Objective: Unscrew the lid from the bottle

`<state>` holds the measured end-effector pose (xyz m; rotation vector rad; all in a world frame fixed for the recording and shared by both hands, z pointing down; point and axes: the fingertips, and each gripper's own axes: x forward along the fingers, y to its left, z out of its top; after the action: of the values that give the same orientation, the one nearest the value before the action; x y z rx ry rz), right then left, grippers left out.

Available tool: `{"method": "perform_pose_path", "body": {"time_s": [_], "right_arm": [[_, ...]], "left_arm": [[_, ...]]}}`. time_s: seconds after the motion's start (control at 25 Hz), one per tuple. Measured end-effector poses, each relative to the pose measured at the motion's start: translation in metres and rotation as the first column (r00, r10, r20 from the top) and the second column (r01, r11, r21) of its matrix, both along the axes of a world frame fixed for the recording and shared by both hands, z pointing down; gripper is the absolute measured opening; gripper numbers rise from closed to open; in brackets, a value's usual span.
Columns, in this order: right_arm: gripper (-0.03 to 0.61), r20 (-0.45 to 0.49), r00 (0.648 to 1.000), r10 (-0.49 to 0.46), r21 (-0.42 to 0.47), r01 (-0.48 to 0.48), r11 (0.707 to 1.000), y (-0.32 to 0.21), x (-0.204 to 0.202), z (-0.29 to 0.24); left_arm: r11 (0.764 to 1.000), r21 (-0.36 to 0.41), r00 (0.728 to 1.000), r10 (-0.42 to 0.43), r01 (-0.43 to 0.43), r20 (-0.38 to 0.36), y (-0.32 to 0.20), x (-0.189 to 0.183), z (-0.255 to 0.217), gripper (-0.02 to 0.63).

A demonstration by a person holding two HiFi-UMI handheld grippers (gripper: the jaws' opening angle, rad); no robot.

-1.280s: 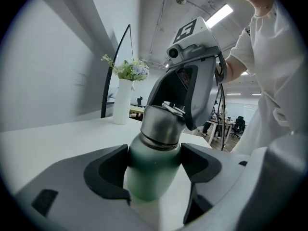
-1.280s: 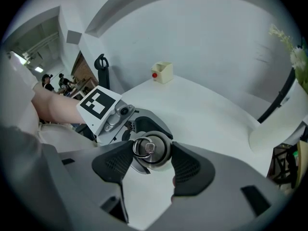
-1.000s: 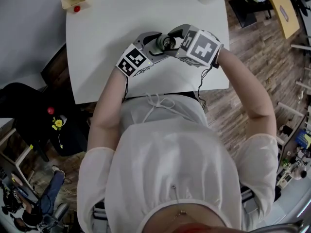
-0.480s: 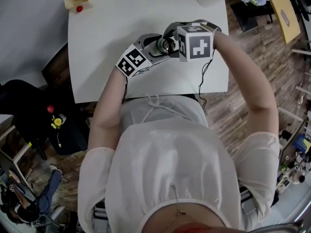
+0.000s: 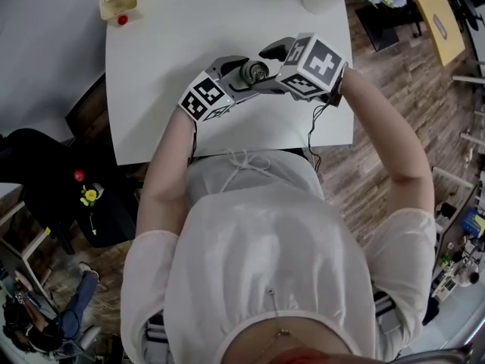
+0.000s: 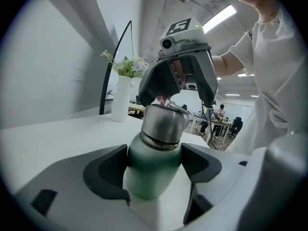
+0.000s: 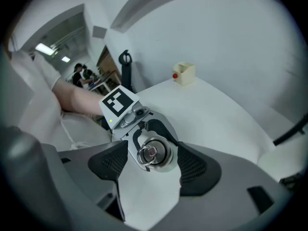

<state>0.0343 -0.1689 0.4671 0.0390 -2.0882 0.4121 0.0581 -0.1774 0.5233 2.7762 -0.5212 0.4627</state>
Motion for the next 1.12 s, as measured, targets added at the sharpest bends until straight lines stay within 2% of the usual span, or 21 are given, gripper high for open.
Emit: {"method": "perform_pose_path", "body": {"time_s": [0.16,0.28,0.4,0.52,0.68,0.76,0.88,0.96,1.12], "right_arm": [[0.312,-0.032,0.976,0.217,-0.038,-0.218,0.975,0.0,0.003,0.006],[0.277,-0.047,0.945,0.325,0.009,-0.325,0.946,-0.005,0.003,0.009],[0.249,-0.05,0.924,0.379,0.05,-0.376,0.925,-0.01,0.005,0.011],[0.249,-0.054,0.925,0.376,0.053,-0.373,0.926,-0.01,0.006,0.012],[0.247,-0.077,0.935,0.345,0.07,-0.341,0.938,-0.009,0.005,0.012],[0.247,-0.092,0.951,0.294,0.081,-0.287,0.955,-0.007,0.005,0.013],[0.245,-0.111,0.981,0.158,0.094,-0.148,0.984,-0.004,0.004,0.011],[0.244,-0.12,0.99,0.072,0.091,-0.062,0.994,0.0,0.001,0.009],[0.244,-0.166,0.978,-0.124,0.106,0.142,0.984,0.004,0.001,0.013]], "left_arm": [[1.0,0.001,1.0,-0.001,0.001,-0.005,-0.001,0.0,-0.002,0.36],[1.0,0.0,1.0,-0.003,0.003,-0.008,0.0,-0.001,-0.002,0.36],[1.0,-0.001,1.0,-0.005,0.005,-0.008,-0.001,0.0,-0.001,0.36],[1.0,0.0,1.0,-0.003,0.003,-0.007,-0.001,0.0,-0.001,0.36],[1.0,-0.001,1.0,-0.007,0.007,-0.008,0.0,0.0,-0.001,0.36],[1.0,0.0,1.0,-0.008,0.008,-0.005,0.001,0.0,-0.001,0.36],[1.0,-0.003,1.0,-0.008,0.008,-0.004,0.001,0.0,-0.001,0.36],[1.0,-0.004,1.0,-0.009,0.009,-0.005,0.001,0.001,-0.001,0.36],[1.0,-0.002,1.0,-0.01,0.01,-0.004,-0.001,0.001,0.0,0.36]]}}
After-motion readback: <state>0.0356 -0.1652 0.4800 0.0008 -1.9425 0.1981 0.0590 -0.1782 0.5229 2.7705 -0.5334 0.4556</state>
